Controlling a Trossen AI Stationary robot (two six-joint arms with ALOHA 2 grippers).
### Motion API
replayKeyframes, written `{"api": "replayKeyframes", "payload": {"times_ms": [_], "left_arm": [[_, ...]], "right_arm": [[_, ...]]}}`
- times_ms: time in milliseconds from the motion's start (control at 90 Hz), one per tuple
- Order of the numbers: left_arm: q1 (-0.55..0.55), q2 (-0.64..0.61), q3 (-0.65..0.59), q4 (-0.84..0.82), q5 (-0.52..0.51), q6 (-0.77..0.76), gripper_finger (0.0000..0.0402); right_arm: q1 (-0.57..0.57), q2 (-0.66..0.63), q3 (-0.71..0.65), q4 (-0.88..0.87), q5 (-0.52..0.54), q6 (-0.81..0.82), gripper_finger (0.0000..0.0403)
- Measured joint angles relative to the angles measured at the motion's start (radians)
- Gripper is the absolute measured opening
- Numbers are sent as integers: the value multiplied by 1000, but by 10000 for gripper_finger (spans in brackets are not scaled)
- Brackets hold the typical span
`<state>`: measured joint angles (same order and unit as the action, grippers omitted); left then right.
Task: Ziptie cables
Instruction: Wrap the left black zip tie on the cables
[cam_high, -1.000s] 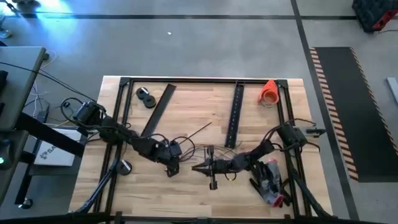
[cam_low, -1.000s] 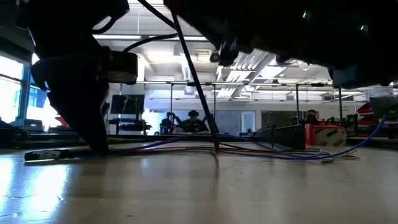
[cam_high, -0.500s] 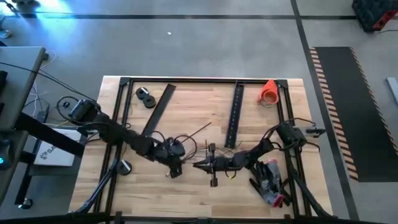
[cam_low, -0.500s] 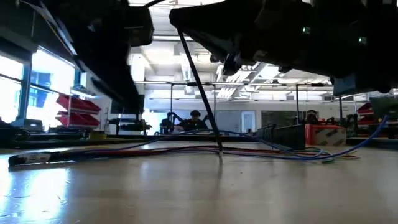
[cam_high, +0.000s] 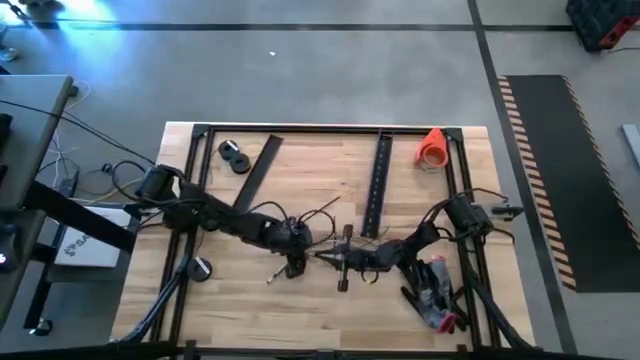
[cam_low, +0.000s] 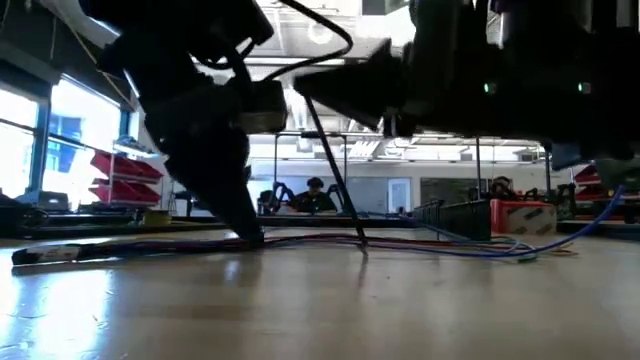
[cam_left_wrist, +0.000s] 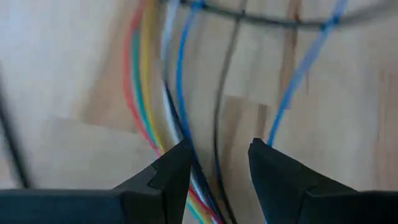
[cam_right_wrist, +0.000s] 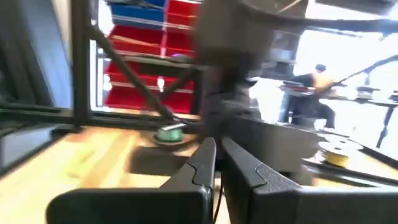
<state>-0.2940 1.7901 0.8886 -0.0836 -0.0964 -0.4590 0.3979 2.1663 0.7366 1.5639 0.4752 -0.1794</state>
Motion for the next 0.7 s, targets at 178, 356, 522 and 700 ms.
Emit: {"api": "replayKeyframes", "payload": {"times_ms": [178,356,522,700], "left_arm": [[-71,-40,0,17,-33,-8,109],[-91,-82,0,41,-102,-6,91],[-95,-77,1,128,-134,82,90],[-109,-45,0,282,-265,217,90]], "right_arm": [[-1,-45,-77,2,19,57,0],[-1,-48,-64,-41,-27,135,0],[2,-47,-38,-65,-76,103,0],[12,-48,-32,2,-62,45,0]]}}
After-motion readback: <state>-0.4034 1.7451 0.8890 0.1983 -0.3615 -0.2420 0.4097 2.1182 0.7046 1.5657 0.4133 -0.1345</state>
